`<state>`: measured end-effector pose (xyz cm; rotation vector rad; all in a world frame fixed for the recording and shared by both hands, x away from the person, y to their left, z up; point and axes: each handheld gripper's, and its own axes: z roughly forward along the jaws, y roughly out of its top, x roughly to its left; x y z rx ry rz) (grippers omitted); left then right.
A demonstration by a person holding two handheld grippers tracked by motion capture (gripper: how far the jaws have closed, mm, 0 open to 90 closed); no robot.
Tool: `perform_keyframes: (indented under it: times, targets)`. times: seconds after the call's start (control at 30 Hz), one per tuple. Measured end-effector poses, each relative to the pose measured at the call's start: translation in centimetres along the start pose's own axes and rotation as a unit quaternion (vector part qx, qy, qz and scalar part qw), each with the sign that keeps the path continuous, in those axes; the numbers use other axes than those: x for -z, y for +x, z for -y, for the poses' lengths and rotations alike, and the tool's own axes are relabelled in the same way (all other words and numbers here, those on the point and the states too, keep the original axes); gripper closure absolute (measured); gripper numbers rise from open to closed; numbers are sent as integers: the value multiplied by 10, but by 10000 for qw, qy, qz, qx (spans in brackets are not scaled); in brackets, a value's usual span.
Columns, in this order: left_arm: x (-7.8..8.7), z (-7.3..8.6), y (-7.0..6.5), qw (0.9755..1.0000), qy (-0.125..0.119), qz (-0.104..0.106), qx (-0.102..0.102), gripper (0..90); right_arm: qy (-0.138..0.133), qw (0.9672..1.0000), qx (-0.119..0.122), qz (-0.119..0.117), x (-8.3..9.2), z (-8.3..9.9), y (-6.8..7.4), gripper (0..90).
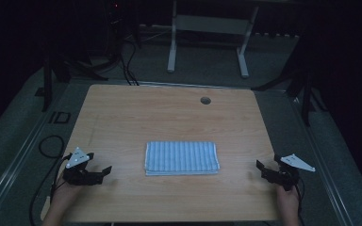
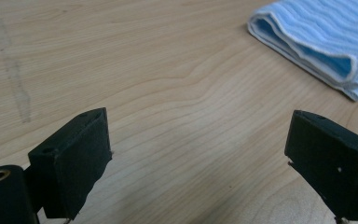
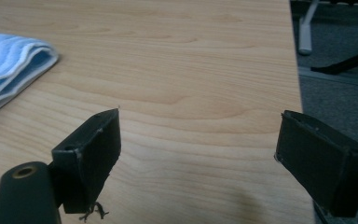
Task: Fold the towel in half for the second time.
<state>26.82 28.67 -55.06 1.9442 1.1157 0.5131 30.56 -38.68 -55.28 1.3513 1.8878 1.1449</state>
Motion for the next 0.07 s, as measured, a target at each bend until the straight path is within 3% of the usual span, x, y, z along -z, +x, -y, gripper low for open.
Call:
perform_keyframes:
  times: [0.07]
  targets:
    - [1,0,0,10000,5,12,-2,72,-5,10000,-6,-3,0,0,0,137]
